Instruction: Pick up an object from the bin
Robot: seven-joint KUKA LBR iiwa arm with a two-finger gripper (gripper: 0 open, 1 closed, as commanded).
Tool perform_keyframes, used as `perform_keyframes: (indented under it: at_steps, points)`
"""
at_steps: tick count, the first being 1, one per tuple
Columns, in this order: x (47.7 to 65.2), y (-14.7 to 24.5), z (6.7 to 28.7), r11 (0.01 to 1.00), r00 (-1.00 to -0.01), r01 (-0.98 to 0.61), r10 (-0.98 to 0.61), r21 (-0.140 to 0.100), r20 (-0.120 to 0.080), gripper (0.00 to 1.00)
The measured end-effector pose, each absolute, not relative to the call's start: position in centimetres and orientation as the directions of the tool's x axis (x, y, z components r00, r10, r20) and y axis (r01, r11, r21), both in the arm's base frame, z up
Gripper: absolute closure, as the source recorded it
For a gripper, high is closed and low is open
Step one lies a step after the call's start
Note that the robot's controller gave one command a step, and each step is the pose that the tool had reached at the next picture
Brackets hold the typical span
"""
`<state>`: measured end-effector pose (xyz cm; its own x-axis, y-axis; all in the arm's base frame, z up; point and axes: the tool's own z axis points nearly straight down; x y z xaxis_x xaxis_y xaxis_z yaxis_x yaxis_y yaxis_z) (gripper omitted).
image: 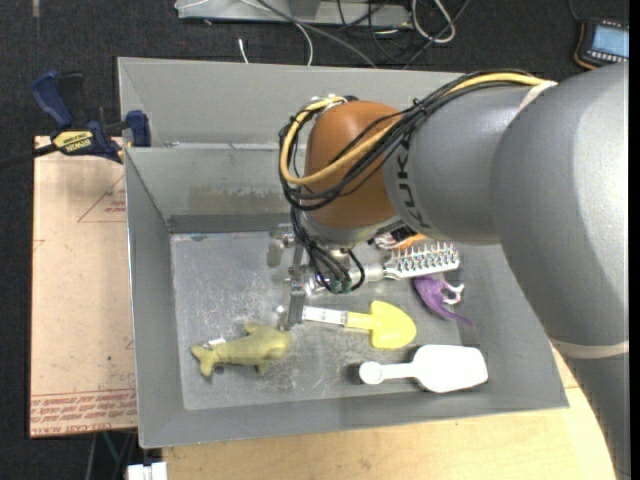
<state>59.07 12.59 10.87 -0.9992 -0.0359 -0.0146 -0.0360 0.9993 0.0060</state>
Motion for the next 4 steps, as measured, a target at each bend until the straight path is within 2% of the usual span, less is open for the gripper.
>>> perform_keyframes:
  at_steps: [1,2,3,4]
  points:
    - [58.7,15.5,12.9,0.95,-0.95,-0.311,-0.311,0.003,-0.017,0.0]
    - [54.4,13.2,6.9,0.998,-0.998,-0.07,-0.07,0.005,-0.005,0.0]
    - [56.8,18.1,7.2,0.956,-0.955,-0.294,-0.294,0.004,-0.031,0.0]
    - [56.2,17.2,7.5,0.962,-0.962,-0.274,-0.273,0.008,-0.027,0.0]
